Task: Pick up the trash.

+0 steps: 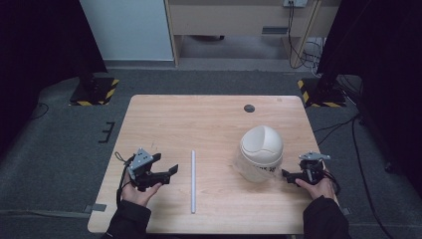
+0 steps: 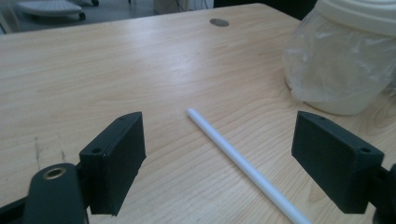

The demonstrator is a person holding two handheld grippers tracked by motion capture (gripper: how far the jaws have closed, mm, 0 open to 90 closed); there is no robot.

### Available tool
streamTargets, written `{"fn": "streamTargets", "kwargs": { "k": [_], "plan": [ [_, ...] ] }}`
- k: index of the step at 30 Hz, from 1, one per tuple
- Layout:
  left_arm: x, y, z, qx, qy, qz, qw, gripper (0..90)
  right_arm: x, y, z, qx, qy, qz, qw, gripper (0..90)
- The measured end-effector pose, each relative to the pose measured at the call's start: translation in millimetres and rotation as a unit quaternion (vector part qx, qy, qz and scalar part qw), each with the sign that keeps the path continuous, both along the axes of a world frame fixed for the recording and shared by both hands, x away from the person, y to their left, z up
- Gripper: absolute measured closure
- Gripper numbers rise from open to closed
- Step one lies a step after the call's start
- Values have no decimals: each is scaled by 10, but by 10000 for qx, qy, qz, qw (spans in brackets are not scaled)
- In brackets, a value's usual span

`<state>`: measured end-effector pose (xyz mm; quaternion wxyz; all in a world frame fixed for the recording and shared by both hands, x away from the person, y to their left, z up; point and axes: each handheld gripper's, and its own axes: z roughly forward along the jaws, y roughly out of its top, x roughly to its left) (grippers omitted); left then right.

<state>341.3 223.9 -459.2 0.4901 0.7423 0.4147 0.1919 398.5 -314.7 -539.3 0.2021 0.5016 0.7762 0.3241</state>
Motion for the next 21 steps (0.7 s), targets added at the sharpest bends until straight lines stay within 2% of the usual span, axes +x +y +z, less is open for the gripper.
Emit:
{"fn": "streamTargets", "kwargs": {
  "k": [3, 6, 10, 16, 17, 21],
  "plan": [
    [-7, -28, 66, 7, -101, -80, 9999, 168, -4, 2, 1, -8, -6, -21, 10000, 7],
    [3, -61, 124, 127, -215, -178, 9995, 153, -5, 3, 0, -25, -19, -28, 10000, 7],
    [25, -105, 187, 115, -245, -306, 9992, 154, -4, 5, 0, -18, -14, -30, 10000, 6],
    [50, -159, 275, -49, -303, -445, 9985, 163, -3, 9, -1, -25, -15, 6, 10000, 5],
    [63, -180, 322, -122, -364, -487, 9981, 165, -4, 11, -1, -29, -16, 25, 10000, 6],
    [106, -241, 420, -200, -457, -515, 9974, 170, -6, 13, 0, -33, -16, 17, 10000, 7]
  ]
}}
